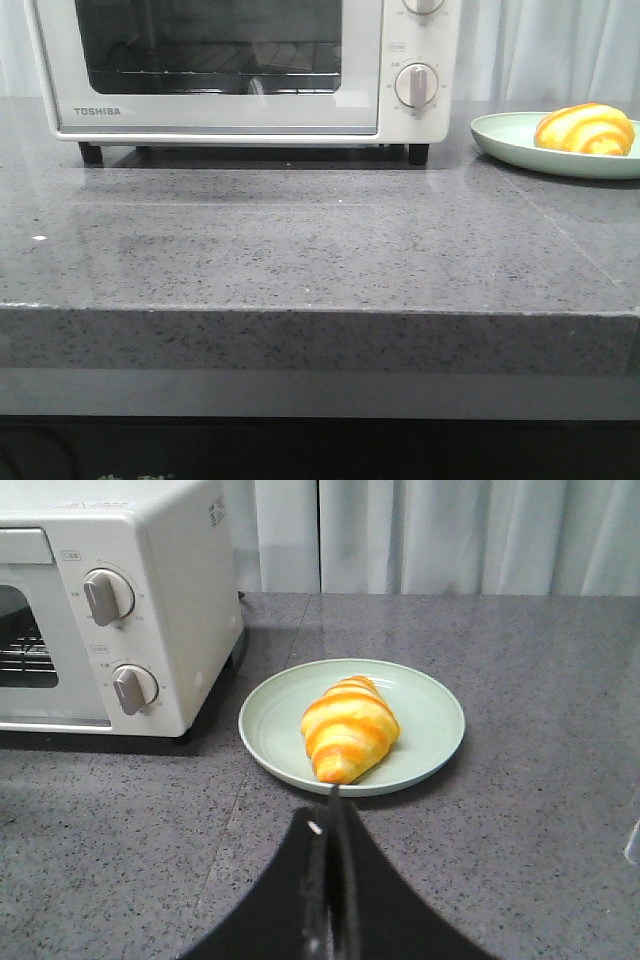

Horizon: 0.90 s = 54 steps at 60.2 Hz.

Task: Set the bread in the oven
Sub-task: 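Hook the oven door handle with the left gripper and pull it down open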

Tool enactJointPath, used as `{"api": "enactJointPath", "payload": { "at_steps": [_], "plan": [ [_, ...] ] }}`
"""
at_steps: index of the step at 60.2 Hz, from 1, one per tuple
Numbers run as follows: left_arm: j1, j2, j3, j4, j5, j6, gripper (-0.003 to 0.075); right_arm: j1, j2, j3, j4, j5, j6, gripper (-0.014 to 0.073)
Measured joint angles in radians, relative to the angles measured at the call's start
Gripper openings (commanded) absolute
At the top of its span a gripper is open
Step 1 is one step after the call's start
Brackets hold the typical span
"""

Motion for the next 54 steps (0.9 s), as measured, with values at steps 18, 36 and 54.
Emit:
{"api": "enactJointPath", "payload": {
  "at_steps": [18,36,54],
  "plan": [
    [0.0,0.0,-0.014,-0.002,0.074,0.0,-0.002,0.0,0.0,0.0,0.0,0.0,0.0,-0.0067],
    [-0.027,-0.09,0.0,-0.003,0.275,0.0,-0.002,0.0,0.0,0.0,0.0,0.0,0.0,-0.0067],
    [-0.049,-0.248,0.202,-0.044,0.331,0.0,-0.002,0.0,0.0,0.0,0.0,0.001,0.0,-0.0067]
  ]
}}
